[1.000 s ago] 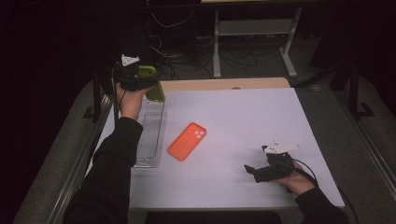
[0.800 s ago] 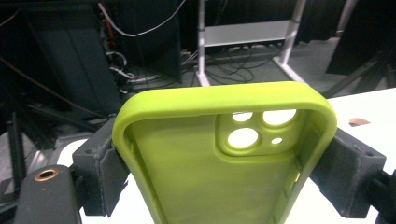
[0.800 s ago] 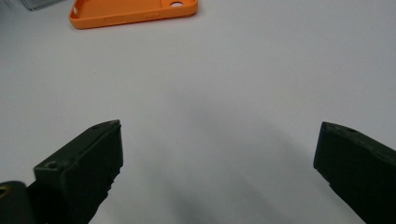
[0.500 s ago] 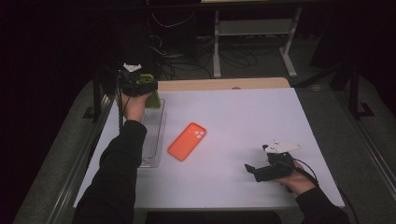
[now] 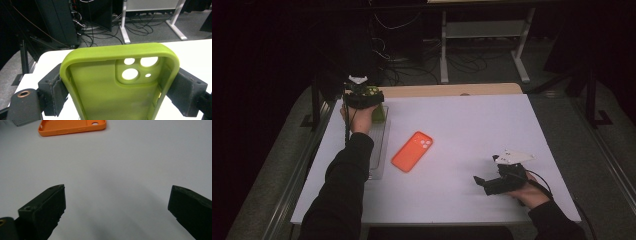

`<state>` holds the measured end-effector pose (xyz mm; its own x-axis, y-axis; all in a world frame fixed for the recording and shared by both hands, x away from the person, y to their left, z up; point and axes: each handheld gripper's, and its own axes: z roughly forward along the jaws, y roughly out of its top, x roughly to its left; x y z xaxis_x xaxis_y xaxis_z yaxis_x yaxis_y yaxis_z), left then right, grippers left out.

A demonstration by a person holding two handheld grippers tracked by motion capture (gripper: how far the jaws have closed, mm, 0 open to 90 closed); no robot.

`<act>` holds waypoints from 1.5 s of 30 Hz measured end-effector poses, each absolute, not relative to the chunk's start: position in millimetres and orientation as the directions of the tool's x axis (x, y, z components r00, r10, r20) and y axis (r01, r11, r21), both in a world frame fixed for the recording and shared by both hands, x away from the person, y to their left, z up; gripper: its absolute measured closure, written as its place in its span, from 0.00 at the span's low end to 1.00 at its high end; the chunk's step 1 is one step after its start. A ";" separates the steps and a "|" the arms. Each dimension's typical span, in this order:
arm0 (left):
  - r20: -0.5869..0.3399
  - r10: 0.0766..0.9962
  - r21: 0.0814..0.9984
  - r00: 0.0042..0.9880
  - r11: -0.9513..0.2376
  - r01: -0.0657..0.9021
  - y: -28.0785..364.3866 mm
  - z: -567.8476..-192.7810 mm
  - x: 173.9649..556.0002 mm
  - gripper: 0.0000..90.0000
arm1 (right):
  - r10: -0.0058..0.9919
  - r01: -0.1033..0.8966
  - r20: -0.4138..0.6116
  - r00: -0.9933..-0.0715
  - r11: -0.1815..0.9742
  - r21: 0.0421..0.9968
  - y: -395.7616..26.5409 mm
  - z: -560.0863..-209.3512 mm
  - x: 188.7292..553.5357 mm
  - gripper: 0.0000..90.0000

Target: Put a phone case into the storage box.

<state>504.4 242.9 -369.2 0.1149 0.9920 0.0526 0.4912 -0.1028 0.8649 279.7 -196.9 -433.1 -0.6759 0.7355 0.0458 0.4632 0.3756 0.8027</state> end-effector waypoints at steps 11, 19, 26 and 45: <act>0.079 0.988 0.860 0.135 -0.136 0.491 238.1 -375.0 504.9 0.15 | 0.736 0.469 0.051 -0.675 0.374 0.800 -196.5 -433.0 279.2 0.01; 0.065 0.989 0.864 0.134 -0.124 0.489 239.7 -374.1 505.4 0.01 | 0.736 0.469 0.049 -0.675 0.376 0.799 -196.0 -433.1 278.6 0.01; 0.053 0.986 0.865 0.157 -0.124 0.485 246.1 -367.5 501.9 0.00 | 0.737 0.470 0.050 -0.675 0.376 0.799 -195.9 -433.1 278.6 0.01; 0.017 0.969 0.868 0.246 -0.136 0.477 262.5 -333.8 477.8 0.00 | 0.738 0.473 0.049 -0.673 0.379 0.795 -193.6 -433.4 277.2 0.01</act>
